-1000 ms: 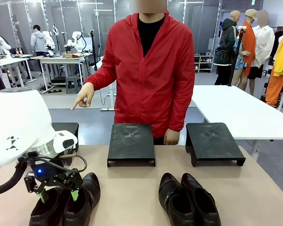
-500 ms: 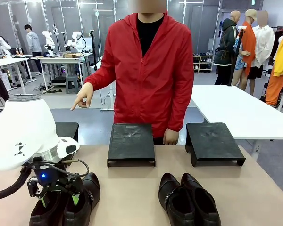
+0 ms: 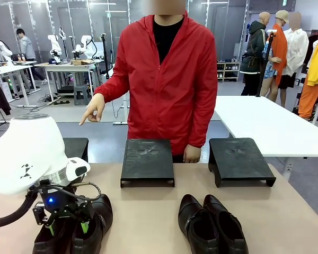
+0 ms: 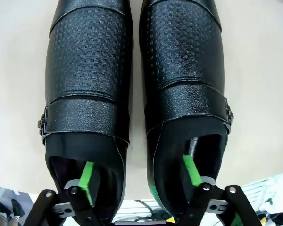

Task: Place the shoes on the stand as instructed by the person.
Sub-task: Pick up one pair of Shoes and place it on the Shoes Stand indicated by the person.

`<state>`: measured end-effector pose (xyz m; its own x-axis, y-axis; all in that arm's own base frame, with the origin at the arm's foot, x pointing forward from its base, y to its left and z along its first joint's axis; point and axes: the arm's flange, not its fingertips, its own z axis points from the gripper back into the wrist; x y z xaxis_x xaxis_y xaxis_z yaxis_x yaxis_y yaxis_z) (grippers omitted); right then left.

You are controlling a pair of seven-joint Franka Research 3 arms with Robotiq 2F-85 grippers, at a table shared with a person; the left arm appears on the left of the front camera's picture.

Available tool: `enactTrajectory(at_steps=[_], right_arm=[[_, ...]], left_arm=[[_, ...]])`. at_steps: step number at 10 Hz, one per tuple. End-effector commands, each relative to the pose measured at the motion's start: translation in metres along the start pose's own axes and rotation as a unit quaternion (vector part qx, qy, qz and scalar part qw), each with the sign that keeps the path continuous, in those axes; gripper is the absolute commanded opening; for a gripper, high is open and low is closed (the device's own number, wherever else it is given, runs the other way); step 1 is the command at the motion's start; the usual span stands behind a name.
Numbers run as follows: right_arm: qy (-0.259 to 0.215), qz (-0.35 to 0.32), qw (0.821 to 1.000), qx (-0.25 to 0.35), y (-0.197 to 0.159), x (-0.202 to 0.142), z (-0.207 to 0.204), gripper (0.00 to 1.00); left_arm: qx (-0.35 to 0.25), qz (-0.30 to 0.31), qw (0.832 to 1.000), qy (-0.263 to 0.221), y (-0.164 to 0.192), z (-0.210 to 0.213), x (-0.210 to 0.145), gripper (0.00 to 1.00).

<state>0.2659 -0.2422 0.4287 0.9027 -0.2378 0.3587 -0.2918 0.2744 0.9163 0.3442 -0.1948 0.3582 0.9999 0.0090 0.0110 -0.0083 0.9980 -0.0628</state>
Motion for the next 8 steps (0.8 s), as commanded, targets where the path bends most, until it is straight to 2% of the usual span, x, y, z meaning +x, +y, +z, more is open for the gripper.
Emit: enactTrajectory(at_steps=[1,2,4,5,6,8], right_arm=[[-0.005,0.008,1.000,0.006,0.0009,0.0010,0.0014,1.00],[-0.005,0.008,1.000,0.006,0.0009,0.0010,0.0014,1.00],[-0.005,0.008,1.000,0.006,0.0009,0.0010,0.0014,1.00],[-0.005,0.008,1.000,0.006,0.0009,0.0010,0.0014,1.00],[-0.005,0.008,1.000,0.006,0.0009,0.0010,0.0014,1.00],[-0.005,0.008,1.000,0.006,0.0009,0.0010,0.0014,1.00]], left_arm=[[0.039,0.011,0.999,-0.013,0.0175,-0.0223,-0.0424,0.29],[0.044,0.013,0.999,-0.012,0.0171,-0.0226,-0.0433,0.00],[0.041,0.013,0.999,-0.008,0.0185,-0.0235,-0.0437,0.00],[0.041,0.011,0.999,-0.009,0.0191,-0.0244,-0.0432,0.05],[0.036,0.011,0.999,-0.009,0.0204,-0.0253,-0.0434,0.00],[0.031,0.009,0.999,-0.010,0.0204,-0.0242,-0.0431,0.00]])
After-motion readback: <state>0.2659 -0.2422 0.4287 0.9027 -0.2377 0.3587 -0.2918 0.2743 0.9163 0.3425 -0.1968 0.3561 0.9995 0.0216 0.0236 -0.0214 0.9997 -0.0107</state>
